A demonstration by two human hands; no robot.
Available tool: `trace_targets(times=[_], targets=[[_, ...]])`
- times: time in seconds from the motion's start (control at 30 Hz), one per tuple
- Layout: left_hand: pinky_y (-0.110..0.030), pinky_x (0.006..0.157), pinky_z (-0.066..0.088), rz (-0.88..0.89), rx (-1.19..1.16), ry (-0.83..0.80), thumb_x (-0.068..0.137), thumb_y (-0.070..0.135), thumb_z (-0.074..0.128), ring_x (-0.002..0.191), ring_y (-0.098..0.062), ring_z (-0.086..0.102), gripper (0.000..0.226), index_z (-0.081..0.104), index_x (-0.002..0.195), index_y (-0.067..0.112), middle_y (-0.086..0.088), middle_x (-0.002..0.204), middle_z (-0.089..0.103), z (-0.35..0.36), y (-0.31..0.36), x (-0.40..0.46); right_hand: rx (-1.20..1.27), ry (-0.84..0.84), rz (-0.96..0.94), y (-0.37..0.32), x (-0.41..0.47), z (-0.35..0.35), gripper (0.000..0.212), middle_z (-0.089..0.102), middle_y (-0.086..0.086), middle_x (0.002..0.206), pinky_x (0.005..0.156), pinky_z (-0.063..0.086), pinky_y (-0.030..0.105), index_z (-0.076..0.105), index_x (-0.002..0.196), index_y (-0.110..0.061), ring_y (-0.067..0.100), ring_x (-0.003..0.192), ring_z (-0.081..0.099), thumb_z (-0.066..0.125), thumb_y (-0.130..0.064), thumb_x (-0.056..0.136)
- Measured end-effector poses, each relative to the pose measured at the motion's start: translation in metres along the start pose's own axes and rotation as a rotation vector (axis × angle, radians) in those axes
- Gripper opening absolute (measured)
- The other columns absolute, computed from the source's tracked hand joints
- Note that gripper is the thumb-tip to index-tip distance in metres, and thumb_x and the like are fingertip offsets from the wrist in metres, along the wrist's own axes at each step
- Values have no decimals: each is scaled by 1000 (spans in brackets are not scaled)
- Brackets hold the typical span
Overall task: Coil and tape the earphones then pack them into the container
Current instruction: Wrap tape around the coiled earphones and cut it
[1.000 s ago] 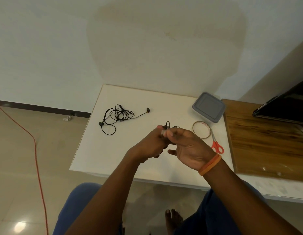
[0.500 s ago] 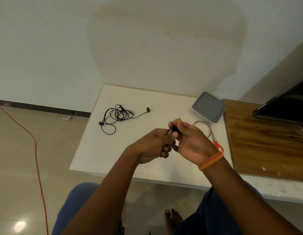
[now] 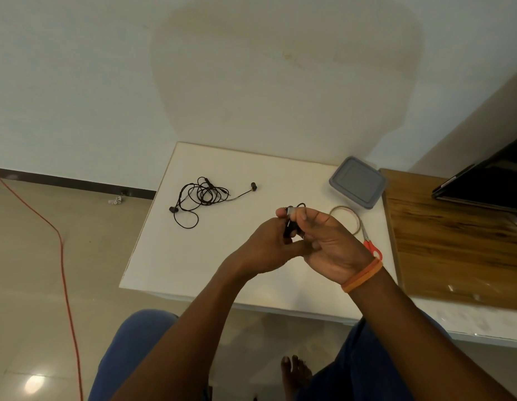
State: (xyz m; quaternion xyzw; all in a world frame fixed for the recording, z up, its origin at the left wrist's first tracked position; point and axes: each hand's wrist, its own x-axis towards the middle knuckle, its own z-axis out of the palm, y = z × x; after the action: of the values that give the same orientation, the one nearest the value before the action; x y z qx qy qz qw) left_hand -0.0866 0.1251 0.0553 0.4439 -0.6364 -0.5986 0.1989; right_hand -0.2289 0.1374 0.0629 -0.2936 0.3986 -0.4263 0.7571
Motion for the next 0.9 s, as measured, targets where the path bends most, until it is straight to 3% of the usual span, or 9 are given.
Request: trace_targets(times=[0.13,0.2,0.33,0.4,0.53,0.7,0.9], targets=[[-26,52,25,-163,-387,-184,77,11,47,56,-12,25,10,41,84,12,5,63,31,-4,5,-2,63,19,21,-2,1,-3,42,67,2,102,78,54,37,73,85,-19,19,101,56,91,-43,55],[-27,54,22,-222,-553,-237,75,8,42,57,-12,24,17,43,92,11,0,68,31,-6,4,-2,82,20,23,-2,2,-5,41,66,1,100,78,55,37,72,85,-20,16,95,61,91,-43,57],[-23,56,31,-160,-640,-329,98,14,43,62,-10,33,11,50,105,9,2,75,42,-15,-6,-1,100,-5,21,-4,2,-8,39,63,0,99,74,50,34,68,86,-20,13,86,59,88,-42,62],[-21,57,35,-119,-681,-322,104,21,42,64,-9,35,21,53,112,5,2,76,44,-19,-11,-2,93,-58,1,-5,1,-10,33,61,1,101,75,49,35,66,88,-19,14,85,58,84,-40,70],[-21,58,37,-76,-603,-261,104,16,46,63,-10,37,23,62,108,0,-3,77,51,-20,-13,-2,36,-103,-2,-6,0,-9,36,59,2,99,66,50,29,60,87,-14,13,78,57,83,-37,72],[-22,54,38,-67,-487,-189,105,26,43,58,-12,40,31,62,91,6,-7,75,58,-14,-8,-4,-32,-108,-35,-5,-1,-8,34,57,4,96,54,46,28,59,82,-13,14,64,49,82,-37,73],[-22,49,24,-57,-356,-87,105,37,39,54,-12,24,35,47,82,13,0,67,32,-9,-7,-1,-51,-62,-37,-7,2,-6,44,59,1,99,73,52,37,55,87,-13,22,87,48,83,-42,69]])
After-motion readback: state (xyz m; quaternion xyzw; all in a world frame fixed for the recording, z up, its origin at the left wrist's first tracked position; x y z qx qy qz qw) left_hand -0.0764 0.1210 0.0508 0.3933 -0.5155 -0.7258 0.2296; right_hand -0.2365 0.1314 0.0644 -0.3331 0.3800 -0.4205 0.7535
